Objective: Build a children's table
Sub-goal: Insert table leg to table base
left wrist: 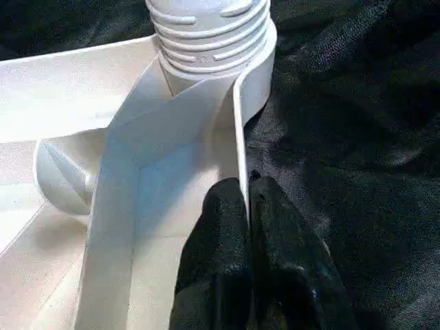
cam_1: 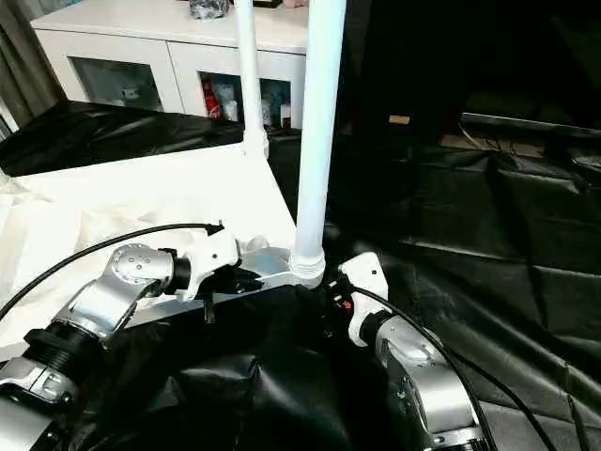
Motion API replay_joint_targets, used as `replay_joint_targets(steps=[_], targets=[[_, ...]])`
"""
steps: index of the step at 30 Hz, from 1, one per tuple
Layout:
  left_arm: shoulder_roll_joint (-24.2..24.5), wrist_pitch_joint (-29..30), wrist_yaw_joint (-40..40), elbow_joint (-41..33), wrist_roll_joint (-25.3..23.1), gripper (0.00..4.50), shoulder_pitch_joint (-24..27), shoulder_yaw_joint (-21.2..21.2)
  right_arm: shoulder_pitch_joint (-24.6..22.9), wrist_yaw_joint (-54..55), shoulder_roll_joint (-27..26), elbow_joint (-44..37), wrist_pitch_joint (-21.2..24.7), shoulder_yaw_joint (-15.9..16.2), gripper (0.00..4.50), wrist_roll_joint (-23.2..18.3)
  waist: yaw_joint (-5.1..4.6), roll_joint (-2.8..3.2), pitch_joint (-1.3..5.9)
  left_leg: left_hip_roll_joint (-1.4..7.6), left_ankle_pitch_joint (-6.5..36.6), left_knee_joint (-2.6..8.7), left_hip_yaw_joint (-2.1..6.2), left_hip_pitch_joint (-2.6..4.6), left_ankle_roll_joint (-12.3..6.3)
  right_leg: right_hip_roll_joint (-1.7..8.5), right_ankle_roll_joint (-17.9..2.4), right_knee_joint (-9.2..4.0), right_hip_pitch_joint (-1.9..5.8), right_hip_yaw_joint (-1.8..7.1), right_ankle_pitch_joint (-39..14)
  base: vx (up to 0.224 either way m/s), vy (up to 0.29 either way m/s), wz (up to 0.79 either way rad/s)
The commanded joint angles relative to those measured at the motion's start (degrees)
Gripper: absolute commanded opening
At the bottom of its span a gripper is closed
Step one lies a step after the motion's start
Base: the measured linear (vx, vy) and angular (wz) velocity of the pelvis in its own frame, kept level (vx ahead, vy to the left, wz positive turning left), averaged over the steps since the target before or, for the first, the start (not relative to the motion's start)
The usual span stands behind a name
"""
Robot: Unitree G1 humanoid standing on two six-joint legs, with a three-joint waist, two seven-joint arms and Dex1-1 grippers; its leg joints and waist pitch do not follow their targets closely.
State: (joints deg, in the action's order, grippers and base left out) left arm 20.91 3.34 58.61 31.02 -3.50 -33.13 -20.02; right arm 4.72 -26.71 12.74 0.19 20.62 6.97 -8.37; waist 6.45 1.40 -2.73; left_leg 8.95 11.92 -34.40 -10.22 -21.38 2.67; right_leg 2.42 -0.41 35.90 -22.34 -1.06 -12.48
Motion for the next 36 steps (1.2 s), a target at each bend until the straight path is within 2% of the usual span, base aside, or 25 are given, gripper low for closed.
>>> replay_joint_targets(steps=[1, 2, 3, 4, 5, 6, 8, 10, 13, 14, 15, 16, 17, 19, 21, 24, 25, 27, 29, 30, 31, 32, 33, 35, 36], targets=[[0.11, -0.81, -0.28, -0.53, -0.9, 0.0, -0.48, -0.58, 0.35, -0.1, 0.35, -1.35, 0.53, -0.12, 3.95, 0.0, -0.51, -0.04, 2.38, 4.65, 14.84, 5.31, 2.23, 0.98, 1.14, 6.42, -8.72, -5.87, 1.24, 3.3, -17.48, 0.0, 0.0, 0.0], [0.11, -0.81, -0.28, -0.53, -0.9, 0.0, -0.48, -0.58, 0.35, -0.1, 0.35, -1.35, 0.53, -0.12, 3.95, 0.0, -0.53, -0.05, 2.34, 4.66, 14.9, 5.33, 2.24, 0.97, 1.15, 6.43, -8.71, -5.89, 1.23, 3.31, -17.65, 0.0, 0.0, 0.0], [-1.0, 11.73, -4.91, -11.63, 2.72, 0.0, 4.38, 3.81, 6.62, -3.06, -1.72, -1.41, 11.76, 1.09, 3.95, -5.18, -0.5, -0.05, 2.35, 4.66, 14.84, 5.33, 2.24, 0.92, 1.12, 6.51, -8.66, -5.92, 1.28, 3.32, -17.95, 0.0, 0.0, 0.0], [-0.71, 11.82, -4.56, -11.73, 2.76, 0.0, 4.57, 3.76, 6.33, -3.43, -1.44, -1.92, 11.98, 1.42, 3.95, -5.2, -0.82, -1.89, 2.68, 4.88, 11.63, 5.3, 2.75, 0.41, 0.3, 7.06, -10.62, -4.21, 2.47, 2.89, -15.42, 0.0, 0.0, 0.0], [-0.33, 11.93, -4.11, -11.85, 2.81, 0.0, 4.82, 3.69, 5.92, -3.91, -1.07, -2.59, 12.28, 1.88, 3.95, -5.23, -1.36, -0.44, 2.43, 4.61, 11.08, 5.09, 2.34, 0.37, -0.11, 6.58, -10.05, -5.28, 1.58, 2.91, -17.32, 0.0, 0.0, 0.0], [0.29, 12.13, -3.4, -12.13, 2.92, 0.0, 5.33, 3.59, 5.09, -4.8, -0.39, -3.9, 12.84, 2.78, 3.95, -5.25, -1.53, -0.53, 2.51, 4.64, 10.93, 4.94, 2.11, 0.69, -0.17, 6.35, -9.98, -5.49, 1.29, 3.04, -16.76, 0.0, 0.0, 0.0], [0.43, 12.17, -3.26, -12.22, 2.92, 0.0, 5.46, 3.55, 4.89, -5.03, -0.22, -4.21, 12.99, 3.03, 3.95, -5.25, -1.56, -0.69, 2.61, 4.69, 9.21, 4.98, 1.96, 0.56, -0.03, 6.1, -10.17, -5.09, 1.67, 2.91, -11.62, 0.0, 0.0, 0.0], [0.46, 12.12, -3.2, -12.14, 2.9, 0.0, 5.43, 3.52, 5.06, -5.14, -0.16, -4.04, 12.99, 3.09, 3.95, -5.19, -1.67, -0.95, 2.93, 4.47, 6.2, 4.58, 1.81, 0.5, -0.71, 6.01, -11.3, -4.38, 1.97, 2.74, -4.13, 0.0, 0.0, 0.0], [0.47, 12.21, -3.1, -12.1, 2.95, 0.0, 5.34, 3.52, 5.3, -5.27, -0.04, -3.95, 13.02, 2.87, 3.95, -5.33, -1.63, -0.99, 3.15, 4.33, 3.31, 4.17, 1.67, 0.46, -1.91, 5.92, -12.65, -3.7, 2.22, 2.62, 2.59, 0.0, 0.0, 0.0], [0.74, 12.75, -2.55, -12.69, 3.22, 0.0, 5.52, 3.45, 5.48, -5.36, 0.03, -4.19, 13.26, 2.63, 3.95, -5.62, -1.6, -1.11, 3.16, 4.27, 3.24, 4.1, 1.6, 0.45, -2.35, 5.96, -12.99, -3.67, 2.28, 2.59, 3.25, 0.0, 0.0, 0.0], [0.92, 13.89, -2.4, -14.02, 3.35, 0.0, 5.94, 3.54, 5.73, -5.54, -0.01, -4.42, 13.98, 2.24, 3.95, -6.1, -1.58, -1.06, 3.19, 4.3, 3.16, 4.07, 1.6, 0.47, -2.5, 5.99, -13.12, -3.62, 2.3, 2.59, 3.41, 0.0, 0.0, 0.0], [1.05, 14.93, -2.33, -15.14, 3.44, 0.0, 6.26, 3.62, 5.99, -5.7, -0.04, -4.59, 14.66, 1.89, 3.95, -6.5, -1.6, -1.37, 3.11, 4.33, 3.45, 4.11, 1.55, 0.42, -2.75, 6.04, -13.35, -3.63, 2.37, 2.58, 3.02, 0.0, 0.0, 0.0], [1.19, 15.36, -2.02, -15.87, 3.59, 0.0, 6.45, 3.65, 6.15, -5.92, -0.06, -4.7, 15.07, 1.51, 3.79, -6.93, -1.58, -1.29, 3.06, 4.36, 3.74, 4.1, 1.56, 0.43, -2.81, 6.1, -13.44, -3.67, 2.34, 2.59, 2.42, 0.0, 0.0, 0.0], [1.99, 14.88, -0.97, -16.94, 3.74, 0.0, 6.75, 3.19, 6.13, -6.29, 0.25, -4.88, 14.2, 0.57, 3.79, -7.49, -1.64, -1.56, 2.93, 4.36, 4.67, 4.14, 1.5, 0.49, -2.72, 6.02, -13.07, -3.97, 2.26, 2.59, -0.58, 0.0, 0.0, 0.0], [2.89, 13.89, 0.21, -17.46, 3.73, 0.0, 6.88, 2.54, 6.39, -6.52, 0.7, -4.57, 13.64, -0.22, 3.65, -7.88, -1.55, -1.43, 2.99, 4.32, 4.44, 4.06, 1.5, 0.46, -2.67, 6.13, -12.84, -3.93, 2.32, 2.68, -1.05, 0.0, 0.0, 0.0], [3.41, 13.33, 0.99, -17.86, 3.87, 0.0, 6.97, 2.39, 6.96, -7.76, 1.99, -3.88, 11.55, 0.02, 3.43, -7.06, -1.52, -1.46, 3.08, 4.38, 2.93, 3.95, 1.49, 0.5, -2.94, 6.0, -12.94, -3.57, 2.29, 2.56, 1.32, 0.0, 0.0, 0.0], [3.46, 13.05, 1.78, -17.96, 4.36, 0.0, 6.77, 2.44, 6.92, -10.11, 3.31, -4.12, 9.25, 0.47, 3.43, -6.94, -1.35, -1.01, 3.18, 4.32, 2.57, 3.8, 1.49, 0.57, -3.01, 6.01, -13.13, -3.43, 2.28, 2.54, 2.25, 0.0, 0.0, 0.0], [3.76, 12.85, 2.67, -18.35, 4.5, 0.0, 6.66, 2.04, 6.9, -11.45, 3.71, -4.53, 8.58, 0.23, 3.43, -7.55, -1.3, -1.26, 3.21, 4.32, 2.38, 3.7, 1.4, 0.51, -3.3, 5.99, -13.36, -3.35, 2.4, 2.56, 4.01, 0.0, 0.0, 0.0], [3.93, 12.59, 3.02, -18.47, 4.43, 0.0, 6.63, 1.81, 6.93, -11.77, 3.76, -4.63, 8.45, 0.07, 3.43, -7.77, -1.3, -1.27, 3.19, 4.3, 2.41, 3.71, 1.44, 0.49, -3.64, 5.94, -13.65, -3.28, 2.39, 2.49, 4.14, 0.0, 0.0, 0.0], [4.18, 12.19, 3.52, -18.54, 4.29, 0.0, 6.5, 1.33, 7.11, -12.31, 3.98, -4.44, 7.73, 0.11, 3.43, -7.71, -1.17, -0.93, 3.24, 4.23, 2.72, 3.67, 1.51, 0.49, -3.58, 5.95, -13.82, -3.25, 2.44, 2.46, 3.86, 0.0, 0.0, 0.0], [4.37, 11.76, 3.91, -18.57, 4.11, 0.0, 6.35, 0.9, 7.34, -12.89, 4.3, -4.1, 6.73, 0.39, 3.43, -7.38, -1.22, -1.15, 3.24, 4.24, 3.02, 3.65, 1.44, 0.54, -3.57, 5.89, -13.91, -3.31, 2.4, 2.47, 4.08, 0.0, 0.0, 0.0], [4.42, 11.59, 3.97, -18.57, 4.03, 0.0, 6.3, 0.78, 7.45, -13.13, 4.49, -3.91, 6.21, 0.64, 3.43, -7.08, -1.18, -1.03, 3.24, 4.24, 3.1, 3.67, 1.49, 0.49, -3.5, 5.97, -13.96, -3.3, 2.48, 2.48, 4.02, 0.0, 0.0, 0.0], [4.51, 11.35, 4.2, -18.59, 4.02, 0.0, 6.21, 0.58, 7.64, -13.72, 4.93, -3.47, 4.9, 1.46, 3.43, -6.31, -1.17, -1.06, 3.26, 4.27, 3.36, 3.65, 1.47, 0.51, -3.37, 6.01, -14.05, -3.31, 2.51, 2.48, 3.96, 0.0, 0.0, 0.0], [4.66, 11.11, 4.74, -18.56, 3.99, 0.0, 5.91, 0.12, 8.03, -14.32, 5.36, -2.56, 2.93, 2.8, 3.43, -5.18, -1.18, -0.68, 3.32, 4.33, 3.81, 3.64, 1.57, 0.63, -2.84, 5.89, -14.11, -3.25, 2.4, 2.38, 3.9, 0.0, 0.0, 0.0], [4.68, 11.08, 4.81, -18.42, 3.93, 0.0, 5.76, 0.04, 8.28, -14.17, 5.35, -1.98, 2.68, 3.14, 3.43, -4.78, -1.24, -0.8, 3.26, 4.24, 4.23, 3.66, 1.48, 0.67, -2.71, 5.85, -14.39, -3.33, 2.41, 2.38, 3.87, 0.0, 0.0, 0.0]])
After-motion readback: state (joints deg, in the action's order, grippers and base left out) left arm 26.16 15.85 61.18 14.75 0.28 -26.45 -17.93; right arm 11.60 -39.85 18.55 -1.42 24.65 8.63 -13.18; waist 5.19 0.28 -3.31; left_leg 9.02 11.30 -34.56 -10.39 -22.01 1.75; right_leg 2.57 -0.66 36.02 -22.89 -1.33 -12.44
